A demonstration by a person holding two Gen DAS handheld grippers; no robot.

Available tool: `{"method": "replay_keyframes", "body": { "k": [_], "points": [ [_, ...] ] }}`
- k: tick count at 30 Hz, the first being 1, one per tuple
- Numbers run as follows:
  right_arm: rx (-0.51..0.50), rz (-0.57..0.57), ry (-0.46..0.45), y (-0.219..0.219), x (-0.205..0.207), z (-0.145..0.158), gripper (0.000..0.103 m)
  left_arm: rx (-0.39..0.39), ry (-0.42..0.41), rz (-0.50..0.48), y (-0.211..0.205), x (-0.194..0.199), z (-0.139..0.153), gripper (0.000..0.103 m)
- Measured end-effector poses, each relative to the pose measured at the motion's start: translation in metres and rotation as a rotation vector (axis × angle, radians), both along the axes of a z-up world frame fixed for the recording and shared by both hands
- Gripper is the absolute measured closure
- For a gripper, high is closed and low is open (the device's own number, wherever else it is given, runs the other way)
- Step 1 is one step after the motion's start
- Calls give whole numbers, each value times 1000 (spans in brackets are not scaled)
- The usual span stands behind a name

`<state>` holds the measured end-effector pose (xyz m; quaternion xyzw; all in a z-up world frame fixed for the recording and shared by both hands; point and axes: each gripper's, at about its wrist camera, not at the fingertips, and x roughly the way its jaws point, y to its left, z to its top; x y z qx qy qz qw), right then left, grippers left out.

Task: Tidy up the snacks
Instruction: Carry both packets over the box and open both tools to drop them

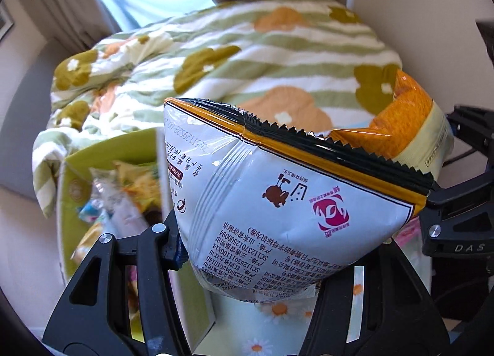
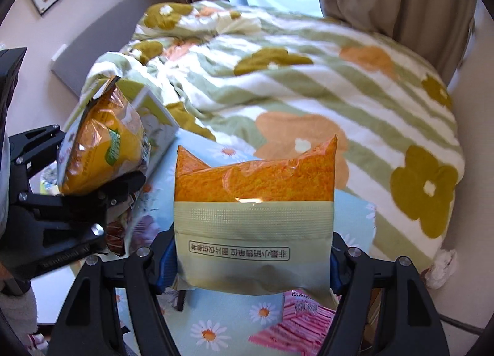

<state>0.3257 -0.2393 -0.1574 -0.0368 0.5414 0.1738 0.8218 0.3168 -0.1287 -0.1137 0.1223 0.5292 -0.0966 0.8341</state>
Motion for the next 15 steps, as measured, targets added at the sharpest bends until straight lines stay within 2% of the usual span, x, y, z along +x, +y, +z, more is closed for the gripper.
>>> {"method": "replay_keyframes", "body": {
  "k": [2, 7, 11, 15],
  "points": [
    [23, 10, -18, 6, -7, 17, 34, -20, -28, 22, 21, -8, 22, 52],
    [33, 50, -86, 43, -19, 49, 34, 5, -97, 73, 79, -15, 55, 52],
    [79, 65, -116, 91, -15, 63, 34, 19, -114, 110, 131, -6, 64, 52],
    [119, 73, -119, 146, -3, 65, 33, 23, -101, 131, 184, 8, 60, 52]
  ]
}}
